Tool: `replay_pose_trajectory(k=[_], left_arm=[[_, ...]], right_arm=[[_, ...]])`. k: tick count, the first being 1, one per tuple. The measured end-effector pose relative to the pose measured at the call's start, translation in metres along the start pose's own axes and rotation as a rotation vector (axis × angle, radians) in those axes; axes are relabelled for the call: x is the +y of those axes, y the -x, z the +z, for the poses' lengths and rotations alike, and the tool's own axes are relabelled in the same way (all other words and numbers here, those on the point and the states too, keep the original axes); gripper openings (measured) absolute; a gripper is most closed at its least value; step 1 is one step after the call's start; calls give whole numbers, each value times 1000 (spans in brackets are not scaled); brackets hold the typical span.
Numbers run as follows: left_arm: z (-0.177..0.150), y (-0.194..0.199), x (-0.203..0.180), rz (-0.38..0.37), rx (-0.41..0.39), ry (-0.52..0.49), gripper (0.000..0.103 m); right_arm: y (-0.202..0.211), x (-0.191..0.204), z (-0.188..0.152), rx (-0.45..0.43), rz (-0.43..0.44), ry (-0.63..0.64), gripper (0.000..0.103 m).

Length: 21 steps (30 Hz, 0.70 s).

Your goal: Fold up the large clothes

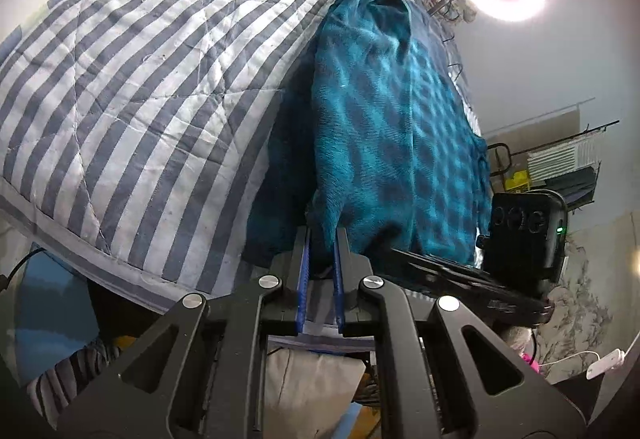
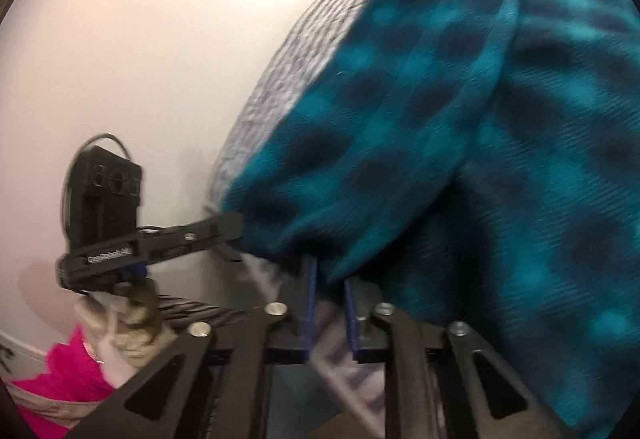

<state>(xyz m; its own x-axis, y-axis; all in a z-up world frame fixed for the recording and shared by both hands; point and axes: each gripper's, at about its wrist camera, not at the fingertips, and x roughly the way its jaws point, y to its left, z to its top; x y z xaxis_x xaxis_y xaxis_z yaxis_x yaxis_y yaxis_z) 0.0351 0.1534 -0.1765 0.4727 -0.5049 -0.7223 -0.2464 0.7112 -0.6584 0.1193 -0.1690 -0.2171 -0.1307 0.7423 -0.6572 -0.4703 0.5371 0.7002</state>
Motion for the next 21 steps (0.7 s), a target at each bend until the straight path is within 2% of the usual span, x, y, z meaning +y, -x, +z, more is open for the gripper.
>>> replay_pose_trajectory(k=[2, 4, 8, 9, 12, 13, 14, 17, 18, 19, 21], left_arm=[[-1, 1, 0, 33, -4, -18, 7], [-3, -5, 2, 62, 10, -25, 7], [-8, -5, 2, 61, 17, -41, 7], [-10, -1, 1, 60, 10, -47, 11], [-15, 12, -2, 46, -11, -49, 35], [-16, 18, -2, 47, -33, -51, 41], [-17, 23, -3, 49, -52, -54, 43], [-9, 26, -5, 56, -97, -52, 49], [-5, 23, -3, 61, -105, -34, 55], [0, 19, 0, 64, -115, -10, 57], [9, 8, 8, 77, -112, 41, 57]], right_arm=[[13, 10, 1, -12, 61, 0, 4], [20, 12, 4, -3, 44, -1, 4], [-4, 2, -7, 104, -136, 12, 4], [-10, 2, -11, 125, -162, 14, 4], [-7, 10, -18, 141, -233, 64, 8], [-1, 15, -20, 130, -234, 77, 11], [9, 20, -20, 107, -231, 91, 19], [40, 41, -11, -13, -243, 165, 24], [47, 47, -6, -60, -263, 194, 26], [51, 49, -3, -94, -280, 209, 32], [47, 54, 10, -150, -314, 216, 34]])
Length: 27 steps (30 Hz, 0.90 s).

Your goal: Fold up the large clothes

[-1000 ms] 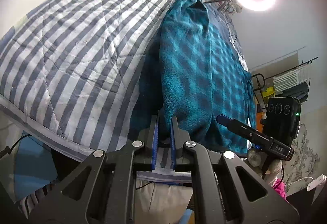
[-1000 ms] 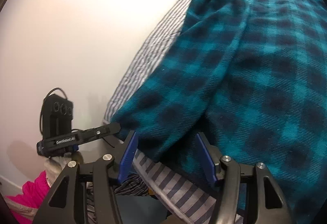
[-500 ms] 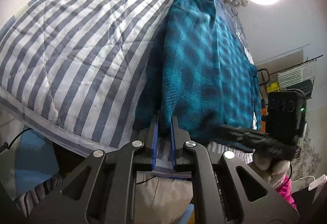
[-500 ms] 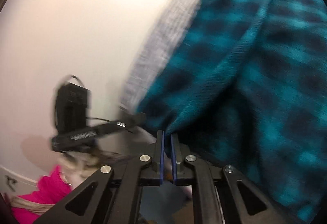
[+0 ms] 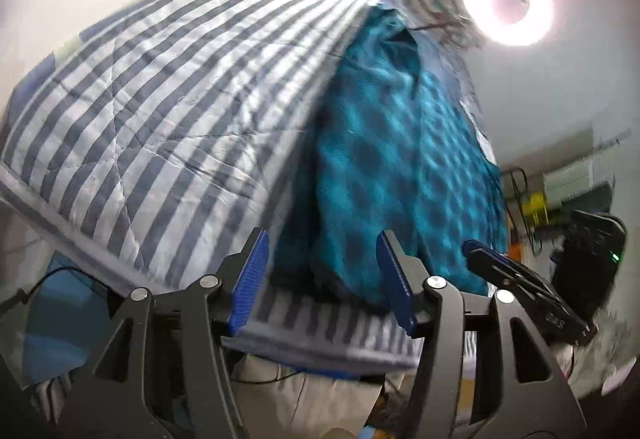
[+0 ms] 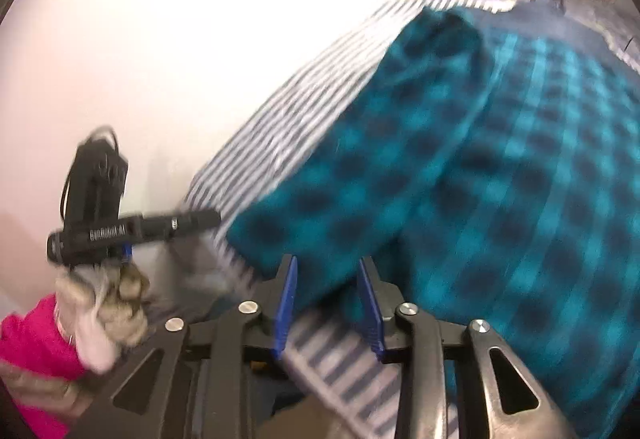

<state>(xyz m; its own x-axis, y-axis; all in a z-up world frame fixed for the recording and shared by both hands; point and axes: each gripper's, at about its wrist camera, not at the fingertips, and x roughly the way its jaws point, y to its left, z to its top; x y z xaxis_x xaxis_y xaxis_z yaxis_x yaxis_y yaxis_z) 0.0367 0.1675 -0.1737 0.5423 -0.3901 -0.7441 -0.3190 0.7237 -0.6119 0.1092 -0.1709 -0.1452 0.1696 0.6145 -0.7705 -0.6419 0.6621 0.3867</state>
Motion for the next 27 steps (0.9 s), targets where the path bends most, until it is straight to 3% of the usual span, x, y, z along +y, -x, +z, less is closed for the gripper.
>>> replay_pose_trajectory(k=[3, 5, 9, 11, 12, 13, 16, 20, 27], left_arm=[[6, -22, 14, -14, 48, 73, 57], [6, -33, 18, 2, 70, 69, 57], [5, -42, 23, 6, 75, 57, 57], [5, -45, 20, 7, 79, 34, 46], [4, -48, 18, 4, 94, 20, 28], [3, -51, 17, -5, 113, 11, 19], [2, -48, 9, -17, 93, -1, 12], [4, -37, 4, -76, 79, 35, 9], [-2, -21, -28, -74, 12, -85, 8]], right_arm=[[-27, 10, 17, -24, -80, 41, 34], [-48, 10, 25, -17, -141, 67, 34], [-83, 5, 28, 15, -169, 73, 34], [-102, 2, 22, 49, -185, 74, 34], [-111, 0, 19, 61, -200, 85, 34], [-112, 2, 17, 52, -210, 105, 34], [-109, 9, 17, 61, -234, 140, 35], [-87, 4, 23, 52, -169, 76, 39], [-58, -20, 49, 8, -131, -62, 56]])
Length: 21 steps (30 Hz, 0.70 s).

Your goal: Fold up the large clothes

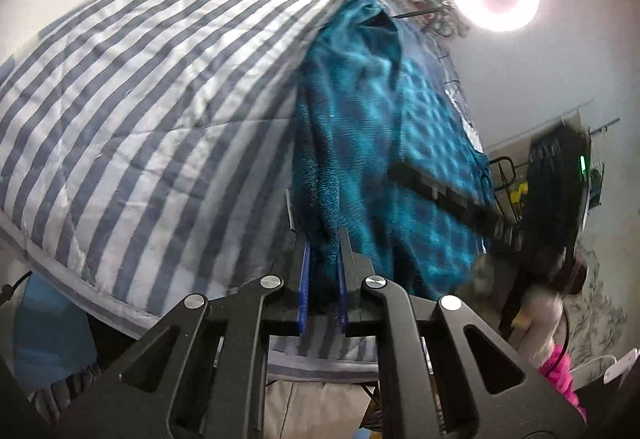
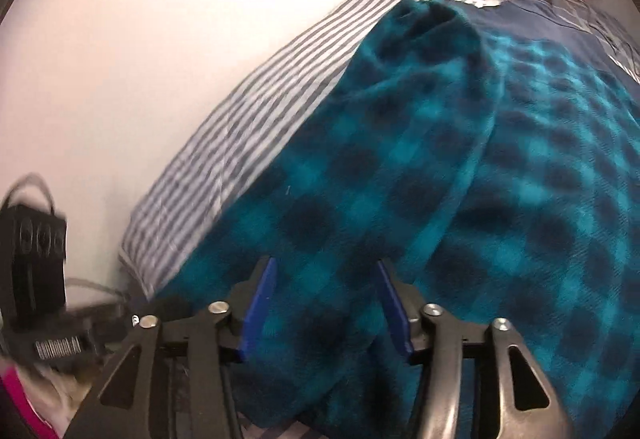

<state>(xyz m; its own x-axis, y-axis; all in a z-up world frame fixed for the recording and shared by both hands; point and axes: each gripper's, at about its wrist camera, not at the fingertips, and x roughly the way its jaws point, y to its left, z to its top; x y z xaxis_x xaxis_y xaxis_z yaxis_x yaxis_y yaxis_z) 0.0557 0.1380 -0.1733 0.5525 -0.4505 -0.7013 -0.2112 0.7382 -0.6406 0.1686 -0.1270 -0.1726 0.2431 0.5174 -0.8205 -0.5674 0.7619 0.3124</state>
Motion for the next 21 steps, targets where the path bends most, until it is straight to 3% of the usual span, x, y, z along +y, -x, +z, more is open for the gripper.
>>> replay_pose_trajectory(k=[5, 15, 21], left_arm=[[-2, -1, -12, -16, -8, -30, 8], [-1, -7, -28, -32, -3, -81, 8], [-6, -11, -37, -43, 8, -112, 8]], right_arm=[[-1, 4, 43, -10, -4, -1, 67], [-62, 15, 115, 53, -79, -17, 67], [-111, 19, 134, 160, -214, -9, 67]])
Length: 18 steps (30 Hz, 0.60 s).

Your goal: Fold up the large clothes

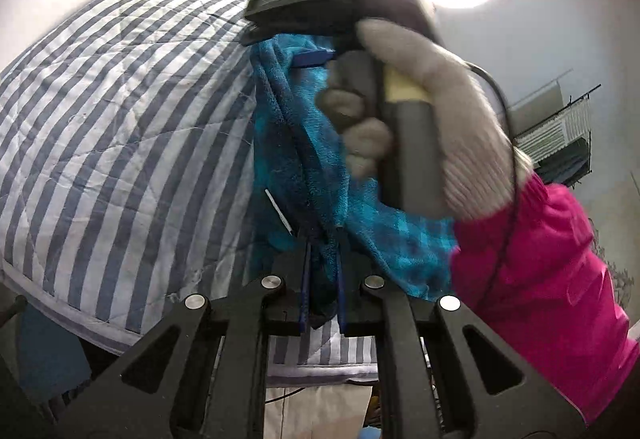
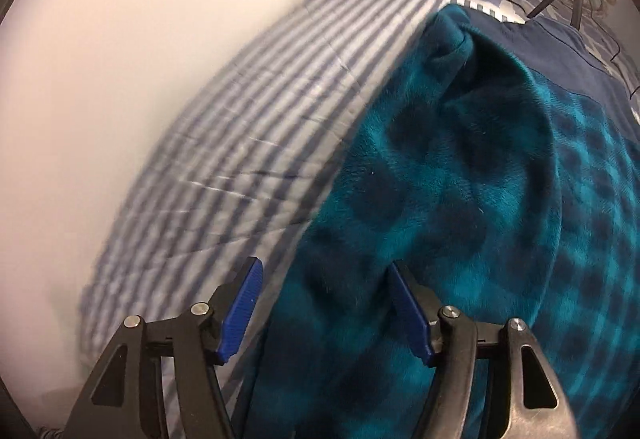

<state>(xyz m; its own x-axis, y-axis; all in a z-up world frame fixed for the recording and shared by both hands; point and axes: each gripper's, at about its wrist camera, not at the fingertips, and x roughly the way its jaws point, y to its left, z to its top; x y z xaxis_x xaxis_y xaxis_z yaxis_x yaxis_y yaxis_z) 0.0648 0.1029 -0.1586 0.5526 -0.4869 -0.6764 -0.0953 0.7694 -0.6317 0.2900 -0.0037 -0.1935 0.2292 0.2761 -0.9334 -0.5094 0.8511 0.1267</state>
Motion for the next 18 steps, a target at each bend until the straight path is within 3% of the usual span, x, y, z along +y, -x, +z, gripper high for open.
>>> replay_pose_trajectory(k=[3, 7, 10, 13, 18], left_arm=[[-1, -4, -5, 7, 2, -19, 8], [-1, -10, -14, 21, 4, -42, 8], [-4, -10, -29, 34, 2, -71, 7], [-10, -9, -46, 46, -1, -129, 7], [-18, -13, -75, 49, 5, -197, 7]], right_arm=[[-18, 2, 2, 44, -50, 13, 60], [-21, 7, -1, 37, -120, 76, 33], [-15, 1, -3, 31, -117, 93, 11], [-1, -19, -6, 2, -21, 30, 8], [28, -66, -10, -101, 219, -126, 8]])
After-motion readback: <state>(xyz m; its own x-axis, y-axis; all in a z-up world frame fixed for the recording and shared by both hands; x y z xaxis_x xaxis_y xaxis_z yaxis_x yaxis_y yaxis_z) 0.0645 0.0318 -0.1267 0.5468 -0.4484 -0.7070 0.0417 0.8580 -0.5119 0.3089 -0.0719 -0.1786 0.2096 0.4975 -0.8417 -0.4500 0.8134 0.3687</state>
